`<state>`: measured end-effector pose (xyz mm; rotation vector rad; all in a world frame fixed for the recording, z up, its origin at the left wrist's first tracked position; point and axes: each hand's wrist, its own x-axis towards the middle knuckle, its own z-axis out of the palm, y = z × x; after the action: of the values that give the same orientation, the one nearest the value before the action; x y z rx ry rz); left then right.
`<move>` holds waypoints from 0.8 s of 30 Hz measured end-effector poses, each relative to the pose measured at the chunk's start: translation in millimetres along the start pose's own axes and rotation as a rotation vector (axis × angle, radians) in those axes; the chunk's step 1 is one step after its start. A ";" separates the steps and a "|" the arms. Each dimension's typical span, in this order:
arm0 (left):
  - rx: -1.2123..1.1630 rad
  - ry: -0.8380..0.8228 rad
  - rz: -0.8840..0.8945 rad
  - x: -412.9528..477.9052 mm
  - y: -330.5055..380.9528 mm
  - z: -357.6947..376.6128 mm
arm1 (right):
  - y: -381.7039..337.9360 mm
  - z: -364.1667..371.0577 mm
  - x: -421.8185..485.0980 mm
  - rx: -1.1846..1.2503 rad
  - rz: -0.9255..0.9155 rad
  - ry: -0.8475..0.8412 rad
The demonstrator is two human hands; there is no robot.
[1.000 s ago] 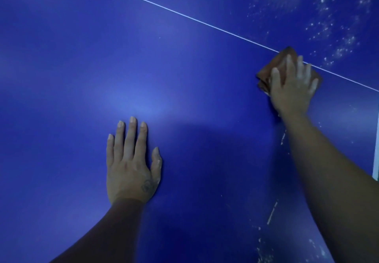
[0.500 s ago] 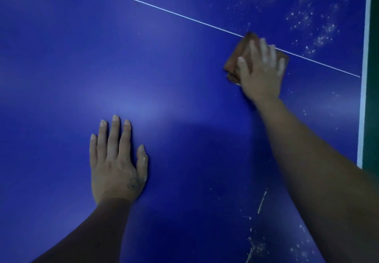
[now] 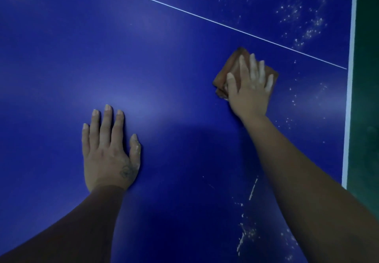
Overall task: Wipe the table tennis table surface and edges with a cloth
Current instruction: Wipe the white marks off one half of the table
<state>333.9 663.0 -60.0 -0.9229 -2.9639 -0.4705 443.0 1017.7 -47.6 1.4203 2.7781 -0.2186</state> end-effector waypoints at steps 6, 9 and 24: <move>-0.014 0.006 -0.010 -1.2 2.1 -3.1 | 59.1 -11.9 -9.8 -0.034 -0.056 -0.041; -0.011 0.014 -0.007 -1.0 1.9 -1.4 | 87.1 -15.4 -14.4 -0.007 0.182 -0.016; -0.002 0.017 -0.002 -1.9 1.4 -2.2 | 42.2 2.6 -89.5 -0.027 -0.262 -0.039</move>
<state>336.1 662.4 -57.7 -0.9115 -2.9503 -0.4782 529.5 969.7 -48.3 1.0313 2.9152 -0.2086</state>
